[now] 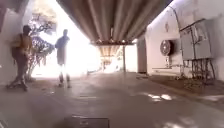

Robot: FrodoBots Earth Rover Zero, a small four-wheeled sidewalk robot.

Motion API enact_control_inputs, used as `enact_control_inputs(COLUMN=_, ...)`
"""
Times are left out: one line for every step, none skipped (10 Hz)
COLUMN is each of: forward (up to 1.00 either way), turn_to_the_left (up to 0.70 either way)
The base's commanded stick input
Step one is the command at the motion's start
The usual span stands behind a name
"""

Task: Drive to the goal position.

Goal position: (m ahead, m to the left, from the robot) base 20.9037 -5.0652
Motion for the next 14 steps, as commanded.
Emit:
enact_control_inputs(forward=0.85, turn_to_the_left=0.0)
enact_control_inputs(forward=0.85, turn_to_the_left=0.0)
enact_control_inputs(forward=0.85, turn_to_the_left=0.0)
enact_control_inputs(forward=0.85, turn_to_the_left=0.0)
enact_control_inputs(forward=0.85, turn_to_the_left=0.0)
enact_control_inputs(forward=0.85, turn_to_the_left=0.0)
enact_control_inputs(forward=0.85, turn_to_the_left=0.0)
enact_control_inputs(forward=0.85, turn_to_the_left=0.0)
enact_control_inputs(forward=0.85, turn_to_the_left=0.0)
enact_control_inputs(forward=0.85, turn_to_the_left=0.0)
enact_control_inputs(forward=0.85, turn_to_the_left=0.0)
enact_control_inputs(forward=0.85, turn_to_the_left=0.0)
enact_control_inputs(forward=0.85, turn_to_the_left=0.0)
enact_control_inputs(forward=0.85, turn_to_the_left=0.0)
